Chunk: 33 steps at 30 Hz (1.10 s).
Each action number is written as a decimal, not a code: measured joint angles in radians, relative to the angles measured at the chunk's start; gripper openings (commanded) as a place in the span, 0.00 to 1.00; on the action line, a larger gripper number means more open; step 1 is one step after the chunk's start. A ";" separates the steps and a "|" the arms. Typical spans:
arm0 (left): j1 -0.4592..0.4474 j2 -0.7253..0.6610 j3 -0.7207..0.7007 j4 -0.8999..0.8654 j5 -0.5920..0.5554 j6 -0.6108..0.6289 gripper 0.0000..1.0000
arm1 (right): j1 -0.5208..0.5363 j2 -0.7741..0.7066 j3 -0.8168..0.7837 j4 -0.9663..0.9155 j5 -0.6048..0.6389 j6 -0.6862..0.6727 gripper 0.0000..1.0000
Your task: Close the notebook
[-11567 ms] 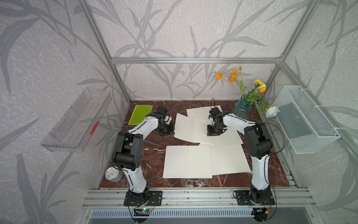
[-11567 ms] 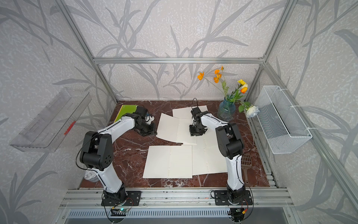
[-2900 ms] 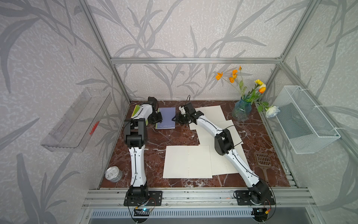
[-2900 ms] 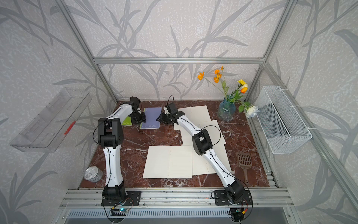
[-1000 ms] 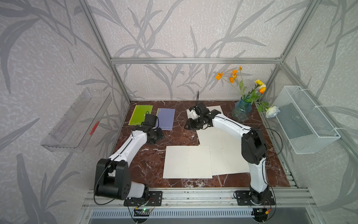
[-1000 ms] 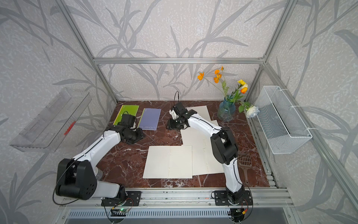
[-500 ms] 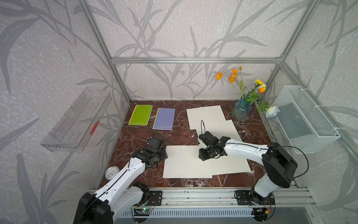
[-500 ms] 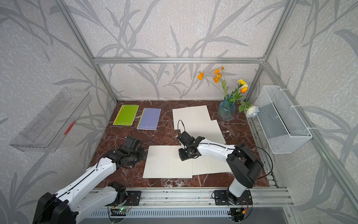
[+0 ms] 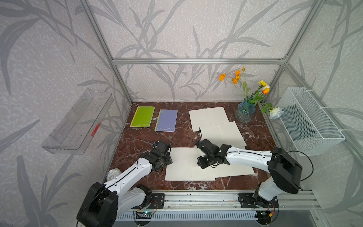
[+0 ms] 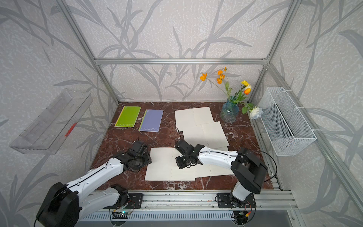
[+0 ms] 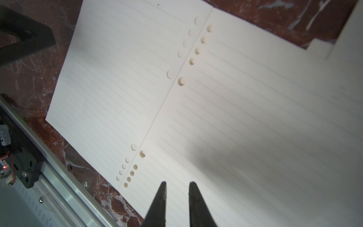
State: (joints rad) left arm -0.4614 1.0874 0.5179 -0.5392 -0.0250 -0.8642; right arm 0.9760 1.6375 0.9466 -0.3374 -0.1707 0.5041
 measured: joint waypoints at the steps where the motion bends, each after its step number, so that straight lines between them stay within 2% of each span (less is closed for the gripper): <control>1: 0.000 -0.001 -0.002 0.002 0.000 -0.001 0.60 | 0.010 0.016 0.011 0.002 -0.005 -0.002 0.17; 14: -0.001 -0.048 -0.067 0.007 0.017 -0.010 0.62 | 0.119 0.149 0.097 0.037 -0.048 -0.003 0.14; 33: -0.002 0.004 -0.073 0.111 0.069 0.027 0.62 | 0.095 0.231 0.187 -0.038 -0.018 -0.002 0.12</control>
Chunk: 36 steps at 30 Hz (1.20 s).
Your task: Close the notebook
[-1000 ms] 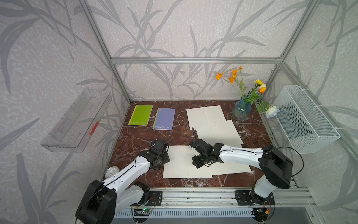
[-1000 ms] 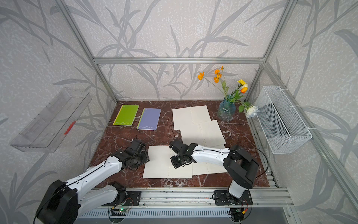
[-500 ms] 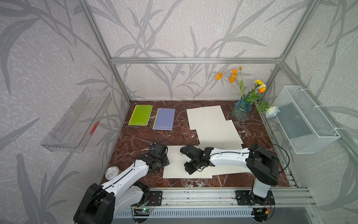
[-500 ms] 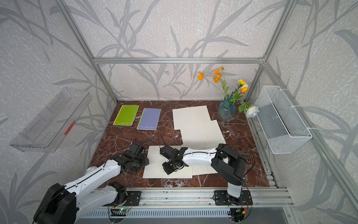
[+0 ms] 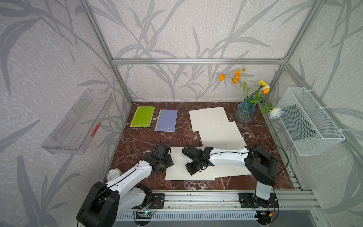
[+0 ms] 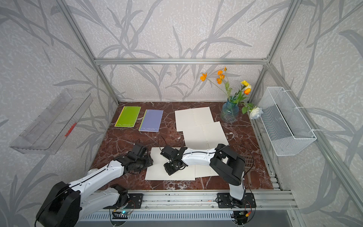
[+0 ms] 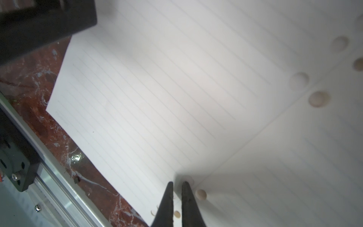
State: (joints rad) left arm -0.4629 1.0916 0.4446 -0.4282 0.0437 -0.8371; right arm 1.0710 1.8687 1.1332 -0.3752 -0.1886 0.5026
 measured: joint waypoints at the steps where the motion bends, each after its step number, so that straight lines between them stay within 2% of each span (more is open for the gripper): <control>1: 0.000 0.004 0.001 0.005 0.002 0.003 0.62 | -0.010 0.000 0.002 -0.003 0.000 -0.003 0.12; 8: 0.000 0.045 0.018 0.042 0.025 0.031 0.62 | -0.070 0.008 0.013 -0.016 -0.003 -0.021 0.12; 21: 0.001 0.159 0.072 0.129 0.143 0.139 0.61 | -0.082 0.013 0.000 0.024 -0.026 -0.018 0.12; 27: 0.002 0.149 0.071 0.124 0.160 0.166 0.61 | -0.083 0.014 -0.014 0.062 -0.040 -0.010 0.12; 36: 0.000 0.061 0.050 0.064 0.247 0.163 0.60 | -0.085 0.015 -0.027 0.092 -0.060 0.002 0.12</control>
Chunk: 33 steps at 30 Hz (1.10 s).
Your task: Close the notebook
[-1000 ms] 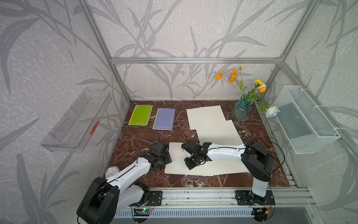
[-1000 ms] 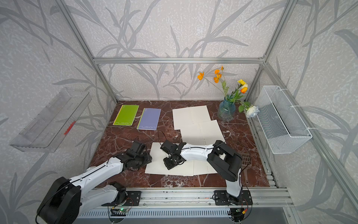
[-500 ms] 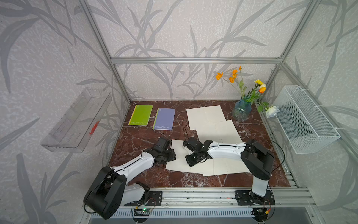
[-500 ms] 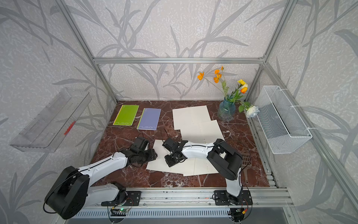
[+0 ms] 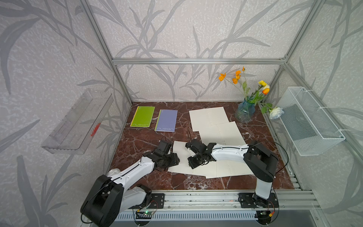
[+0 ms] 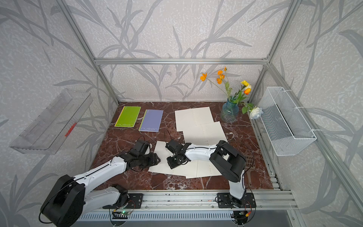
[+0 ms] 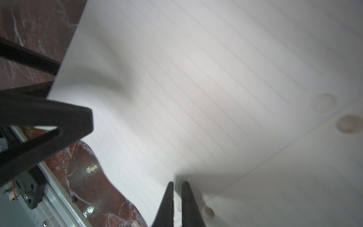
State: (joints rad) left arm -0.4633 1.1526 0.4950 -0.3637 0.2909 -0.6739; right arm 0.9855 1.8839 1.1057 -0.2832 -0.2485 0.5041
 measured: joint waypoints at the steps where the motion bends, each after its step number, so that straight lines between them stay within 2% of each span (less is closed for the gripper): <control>1: -0.001 -0.006 0.000 -0.005 0.003 0.000 0.60 | 0.000 0.000 -0.001 0.002 -0.001 0.000 0.12; 6: -0.001 -0.017 -0.001 -0.019 0.011 -0.002 0.60 | -0.002 0.000 -0.004 0.008 -0.008 0.000 0.12; 9: -0.001 -0.017 -0.002 -0.019 0.016 -0.004 0.56 | -0.002 -0.003 -0.010 0.014 -0.008 0.001 0.13; 14: -0.001 -0.016 -0.008 -0.018 0.022 -0.010 0.30 | -0.002 -0.017 -0.033 0.045 -0.013 0.003 0.16; 19: -0.001 -0.017 -0.008 -0.018 0.021 -0.013 0.19 | -0.002 -0.026 -0.043 0.059 -0.013 0.000 0.21; 25: -0.001 -0.020 -0.008 -0.020 0.021 -0.007 0.12 | -0.001 -0.053 -0.050 0.031 0.005 -0.002 0.26; 33: -0.001 -0.126 -0.008 -0.032 0.027 0.006 0.12 | -0.001 -0.209 -0.083 -0.034 0.064 0.004 0.30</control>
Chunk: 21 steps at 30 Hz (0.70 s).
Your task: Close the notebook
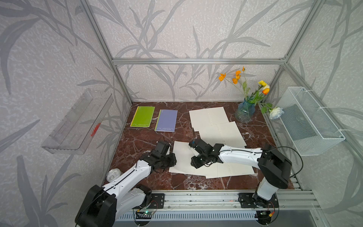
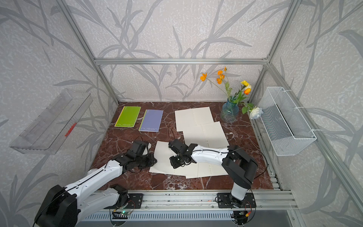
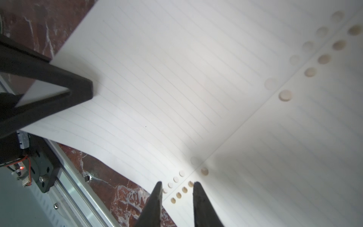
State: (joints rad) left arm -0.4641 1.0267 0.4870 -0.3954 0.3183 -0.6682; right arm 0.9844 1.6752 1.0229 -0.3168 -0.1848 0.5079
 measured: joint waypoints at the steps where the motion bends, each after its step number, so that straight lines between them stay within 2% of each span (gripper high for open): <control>1: 0.000 -0.012 0.000 0.000 0.003 0.002 0.12 | 0.000 -0.027 -0.003 -0.005 0.011 0.001 0.31; 6: 0.000 -0.043 0.000 0.002 0.031 0.004 0.12 | -0.007 -0.123 -0.019 -0.027 0.069 0.019 0.33; 16: -0.033 -0.042 0.007 0.034 0.082 0.002 0.13 | -0.109 -0.179 -0.129 -0.079 0.123 0.057 0.35; 21: -0.072 -0.022 0.053 0.043 0.089 -0.004 0.13 | -0.151 -0.212 -0.159 -0.096 0.125 0.064 0.35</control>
State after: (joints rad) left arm -0.5365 1.0046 0.5400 -0.3519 0.4072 -0.6720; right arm 0.8330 1.4628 0.8639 -0.4126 -0.0601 0.5716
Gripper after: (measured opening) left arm 0.126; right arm 0.350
